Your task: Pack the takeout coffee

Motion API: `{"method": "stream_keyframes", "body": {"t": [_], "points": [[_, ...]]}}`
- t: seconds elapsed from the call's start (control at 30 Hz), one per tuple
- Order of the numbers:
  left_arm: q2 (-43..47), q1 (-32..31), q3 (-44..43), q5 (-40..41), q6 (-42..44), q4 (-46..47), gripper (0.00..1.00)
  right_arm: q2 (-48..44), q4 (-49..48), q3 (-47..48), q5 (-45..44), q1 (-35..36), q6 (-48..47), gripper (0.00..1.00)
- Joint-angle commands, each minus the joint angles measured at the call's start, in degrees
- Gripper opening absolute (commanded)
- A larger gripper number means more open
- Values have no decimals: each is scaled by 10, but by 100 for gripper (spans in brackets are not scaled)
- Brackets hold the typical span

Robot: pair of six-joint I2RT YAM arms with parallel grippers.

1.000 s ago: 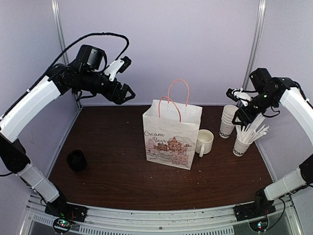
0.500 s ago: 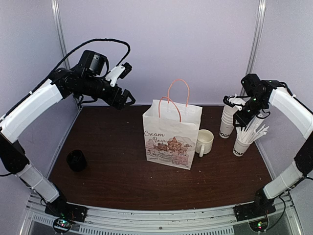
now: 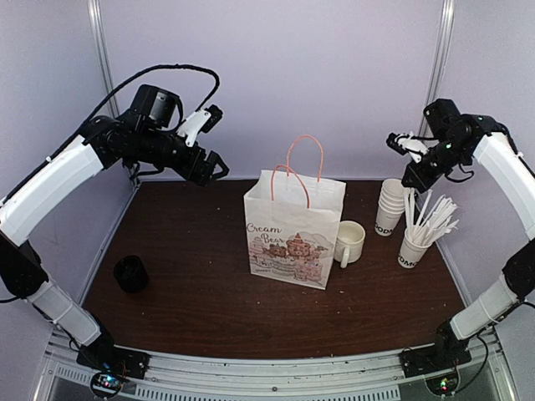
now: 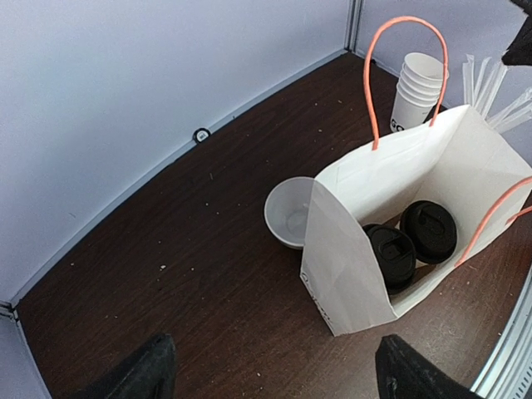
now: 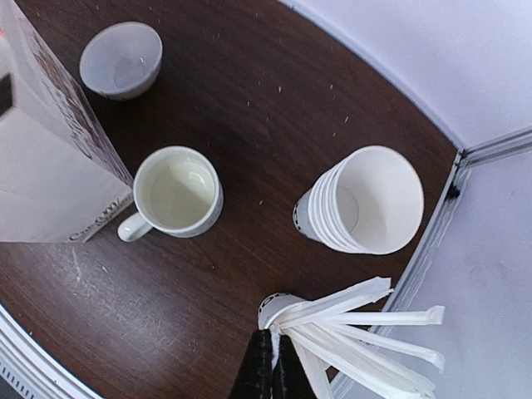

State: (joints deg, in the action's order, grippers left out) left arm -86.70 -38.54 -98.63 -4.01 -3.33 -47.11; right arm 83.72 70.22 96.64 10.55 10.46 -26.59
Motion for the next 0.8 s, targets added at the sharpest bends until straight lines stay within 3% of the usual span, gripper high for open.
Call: {"method": "stream_keyframes", "body": {"t": [0.0,0.23,0.57,0.77], "points": [[-1,4,-25,20,12,0,87,-53,47,56,53,-4,-9,0],[-17,4,-52,57,18,-30,87,-63,86,158,187,-4,-35,0],[-20,4,-45,78,-3,-31,88,26,106,380,441,-4,-4,0],[-4,4,-34,85,-10,-31,88,61,68,413,534,3,40,0]]}}
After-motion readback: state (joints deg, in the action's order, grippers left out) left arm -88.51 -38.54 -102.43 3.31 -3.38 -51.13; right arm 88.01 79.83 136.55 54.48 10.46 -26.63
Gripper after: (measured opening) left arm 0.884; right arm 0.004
